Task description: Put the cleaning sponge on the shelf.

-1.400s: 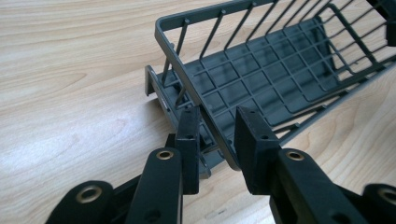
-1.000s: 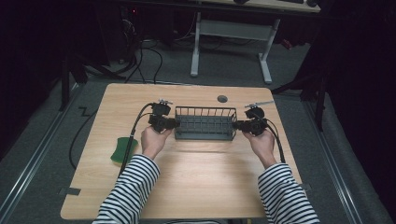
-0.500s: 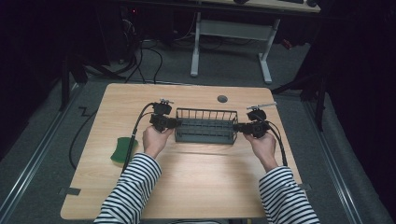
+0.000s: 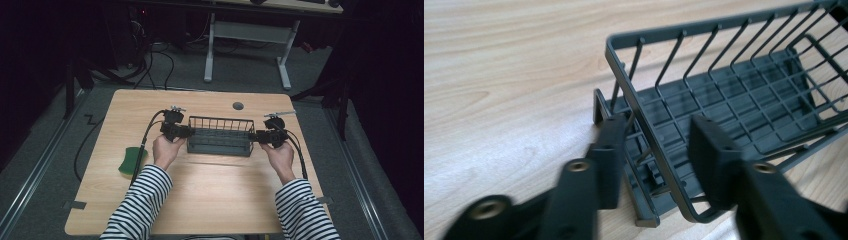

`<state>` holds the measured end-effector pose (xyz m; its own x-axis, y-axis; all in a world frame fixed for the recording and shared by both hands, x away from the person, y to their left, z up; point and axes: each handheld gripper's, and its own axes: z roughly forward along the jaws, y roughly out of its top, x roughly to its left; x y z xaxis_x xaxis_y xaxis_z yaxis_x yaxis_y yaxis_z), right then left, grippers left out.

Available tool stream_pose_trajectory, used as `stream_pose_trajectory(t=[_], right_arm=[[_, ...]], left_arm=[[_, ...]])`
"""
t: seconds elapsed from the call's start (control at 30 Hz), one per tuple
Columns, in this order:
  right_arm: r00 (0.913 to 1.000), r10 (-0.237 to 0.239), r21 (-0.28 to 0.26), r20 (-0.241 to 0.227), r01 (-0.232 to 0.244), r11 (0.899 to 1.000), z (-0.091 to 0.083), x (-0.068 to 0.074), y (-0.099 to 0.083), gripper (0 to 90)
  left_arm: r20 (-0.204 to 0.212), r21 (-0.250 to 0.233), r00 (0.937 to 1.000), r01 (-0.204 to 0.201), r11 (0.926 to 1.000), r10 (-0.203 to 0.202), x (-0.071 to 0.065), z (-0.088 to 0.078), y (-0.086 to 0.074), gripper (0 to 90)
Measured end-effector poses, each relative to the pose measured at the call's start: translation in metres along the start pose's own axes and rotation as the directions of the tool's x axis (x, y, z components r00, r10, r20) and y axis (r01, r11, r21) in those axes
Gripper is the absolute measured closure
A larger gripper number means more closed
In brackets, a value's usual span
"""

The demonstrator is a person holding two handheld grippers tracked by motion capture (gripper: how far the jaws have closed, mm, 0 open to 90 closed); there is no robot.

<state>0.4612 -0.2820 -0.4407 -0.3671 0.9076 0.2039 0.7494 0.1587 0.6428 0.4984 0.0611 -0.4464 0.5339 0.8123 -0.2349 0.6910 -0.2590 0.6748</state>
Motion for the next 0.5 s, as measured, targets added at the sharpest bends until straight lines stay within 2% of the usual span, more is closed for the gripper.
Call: stream_pose_trajectory(t=[0.1,0.2,0.3,0.37,0.5], right_arm=[[0.9999,0.009,-0.043,-0.007,-0.009,0.999,-0.002,-0.002,-0.003,45.8],[1.0000,0.003,-0.083,0.004,-0.003,0.997,-0.009,-0.004,-0.006,43.0],[0.9996,-0.002,-0.132,0.027,0.005,0.991,-0.021,-0.004,-0.009,42.3],[0.9999,-0.001,-0.170,0.013,0.003,0.985,-0.030,-0.006,-0.014,43.2],[0.9997,-0.014,-0.184,0.020,0.018,0.983,-0.039,-0.011,-0.028,44.2]], left_arm=[[-0.009,-0.028,0.9999,-0.009,0.9996,0.009,0.000,-0.007,0.000,45.3],[0.005,-0.048,0.9999,-0.013,0.9988,0.013,0.001,-0.015,-0.002,37.1],[-0.010,-0.051,0.9995,-0.030,0.9983,0.029,0.002,-0.024,-0.005,33.7],[-0.019,-0.049,0.9992,-0.036,0.9982,0.035,0.003,-0.030,-0.008,32.3],[-0.045,-0.063,0.9978,-0.051,0.9967,0.049,0.008,-0.047,-0.019,30.7]])
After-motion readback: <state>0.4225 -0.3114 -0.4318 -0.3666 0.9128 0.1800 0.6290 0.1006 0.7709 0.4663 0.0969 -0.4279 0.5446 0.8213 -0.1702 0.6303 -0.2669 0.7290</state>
